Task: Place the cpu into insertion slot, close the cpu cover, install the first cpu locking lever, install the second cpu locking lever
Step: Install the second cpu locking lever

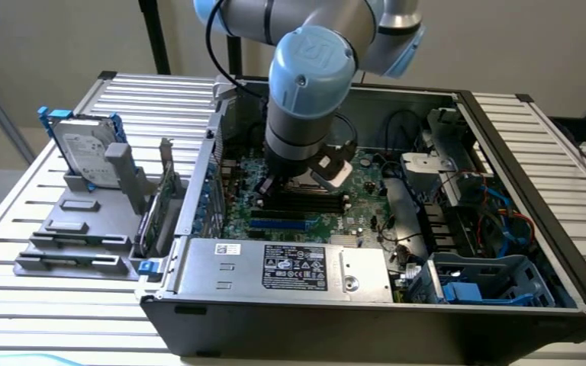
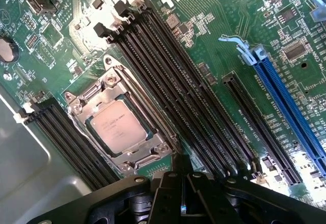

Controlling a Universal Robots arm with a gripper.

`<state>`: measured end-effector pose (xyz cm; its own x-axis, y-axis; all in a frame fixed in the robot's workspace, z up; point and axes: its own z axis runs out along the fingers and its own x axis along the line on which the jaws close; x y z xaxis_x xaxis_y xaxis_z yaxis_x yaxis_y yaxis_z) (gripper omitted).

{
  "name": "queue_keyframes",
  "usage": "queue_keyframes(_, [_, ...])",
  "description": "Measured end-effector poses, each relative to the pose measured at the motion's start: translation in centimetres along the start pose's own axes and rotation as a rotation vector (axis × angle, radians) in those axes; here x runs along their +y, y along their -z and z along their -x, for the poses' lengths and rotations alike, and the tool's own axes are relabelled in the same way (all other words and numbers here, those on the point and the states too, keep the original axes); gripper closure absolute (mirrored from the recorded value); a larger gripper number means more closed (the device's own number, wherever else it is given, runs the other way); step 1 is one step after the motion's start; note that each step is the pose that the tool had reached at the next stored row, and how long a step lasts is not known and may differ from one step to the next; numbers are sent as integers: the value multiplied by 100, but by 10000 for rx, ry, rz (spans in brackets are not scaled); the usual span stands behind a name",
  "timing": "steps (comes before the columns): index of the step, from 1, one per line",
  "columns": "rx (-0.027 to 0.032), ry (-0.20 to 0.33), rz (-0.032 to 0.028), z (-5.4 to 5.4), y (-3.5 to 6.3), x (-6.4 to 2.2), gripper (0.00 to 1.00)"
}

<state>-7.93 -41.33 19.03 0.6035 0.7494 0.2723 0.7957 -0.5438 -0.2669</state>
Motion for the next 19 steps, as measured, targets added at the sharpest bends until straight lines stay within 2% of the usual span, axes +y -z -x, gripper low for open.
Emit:
queue_keyframes(3, [-36, -2, 32, 0, -10, -4, 89])
queue_keyframes(10, [-160, -6, 137, 3, -14, -11, 89])
queue_keyframes(19, [-178, -7, 154, -13, 59, -41, 89])
